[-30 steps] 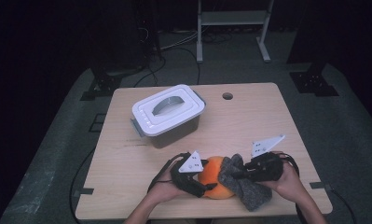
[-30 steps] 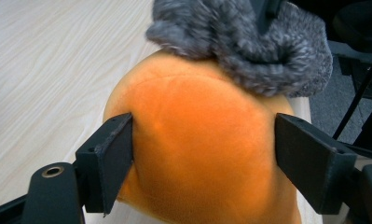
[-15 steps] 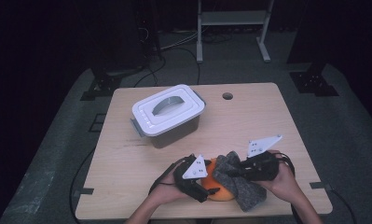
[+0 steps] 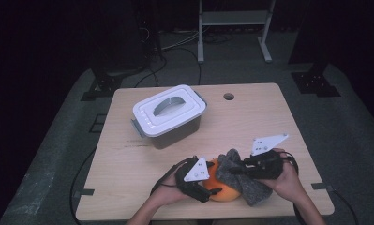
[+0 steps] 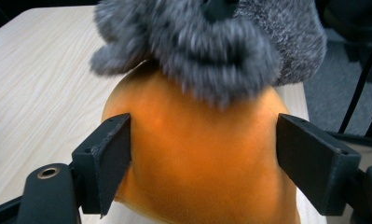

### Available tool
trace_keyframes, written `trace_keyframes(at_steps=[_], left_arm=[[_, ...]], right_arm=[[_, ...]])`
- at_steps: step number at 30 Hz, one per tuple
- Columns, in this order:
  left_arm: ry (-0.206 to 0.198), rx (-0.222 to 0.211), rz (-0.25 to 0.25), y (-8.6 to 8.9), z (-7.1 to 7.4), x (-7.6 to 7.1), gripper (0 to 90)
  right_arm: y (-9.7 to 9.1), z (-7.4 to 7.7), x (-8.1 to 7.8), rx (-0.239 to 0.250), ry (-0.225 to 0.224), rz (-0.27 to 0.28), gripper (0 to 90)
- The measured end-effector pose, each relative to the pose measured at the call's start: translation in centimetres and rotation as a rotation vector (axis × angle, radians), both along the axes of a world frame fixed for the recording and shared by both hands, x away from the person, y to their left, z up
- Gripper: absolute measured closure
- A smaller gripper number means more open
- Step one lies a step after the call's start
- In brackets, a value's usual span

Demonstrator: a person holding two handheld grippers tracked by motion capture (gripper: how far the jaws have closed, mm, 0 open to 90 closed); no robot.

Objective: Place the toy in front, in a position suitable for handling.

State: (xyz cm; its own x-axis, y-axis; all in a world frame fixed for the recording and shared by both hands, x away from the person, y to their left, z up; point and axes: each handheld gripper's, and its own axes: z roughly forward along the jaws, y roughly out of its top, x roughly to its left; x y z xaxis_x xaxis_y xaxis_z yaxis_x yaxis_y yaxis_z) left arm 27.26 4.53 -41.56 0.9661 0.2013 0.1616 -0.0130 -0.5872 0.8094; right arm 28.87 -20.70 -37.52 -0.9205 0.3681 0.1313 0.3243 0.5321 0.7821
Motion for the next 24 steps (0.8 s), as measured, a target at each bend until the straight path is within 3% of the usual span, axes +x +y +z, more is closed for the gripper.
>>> trace_keyframes(at_steps=[2, 4, 7, 9, 11, 16, 21, 24], left_arm=[[0.014, 0.005, -0.003, 0.3, -0.1, 0.2, 20.0], [0.049, -0.020, 0.002, 0.5, 0.0, 0.4, 18.7], [0.063, -0.069, 0.015, 0.1, 0.1, 0.5, 11.2], [0.053, -0.055, 0.015, -0.2, 0.0, 0.4, 10.5], [0.018, -0.032, 0.013, -0.1, -0.3, 0.3, 15.8], [0.042, -0.008, 0.025, 0.9, -0.7, 1.0, 19.6], [0.092, -0.030, 0.055, 1.6, -0.8, 1.7, 16.9], [0.065, -0.049, 0.065, 1.0, -0.2, 1.4, 9.0]], right_arm=[[0.3, -0.5, 0.1, -0.010, 0.010, 0.011, 77.2], [0.1, -1.1, 0.4, 0.008, 0.040, 0.006, 77.4], [0.0, -1.6, 0.4, 0.041, 0.062, 0.008, 77.5], [0.5, -1.7, 0.3, 0.047, 0.063, 0.022, 77.4], [0.7, -1.6, 0.2, 0.033, 0.054, 0.026, 77.5], [-0.7, -2.0, 0.8, 0.019, 0.079, -0.001, 77.5], [-2.3, -3.1, 1.4, 0.033, 0.124, -0.049, 77.4], [-1.8, -2.9, 1.2, 0.038, 0.102, -0.057, 77.4]])
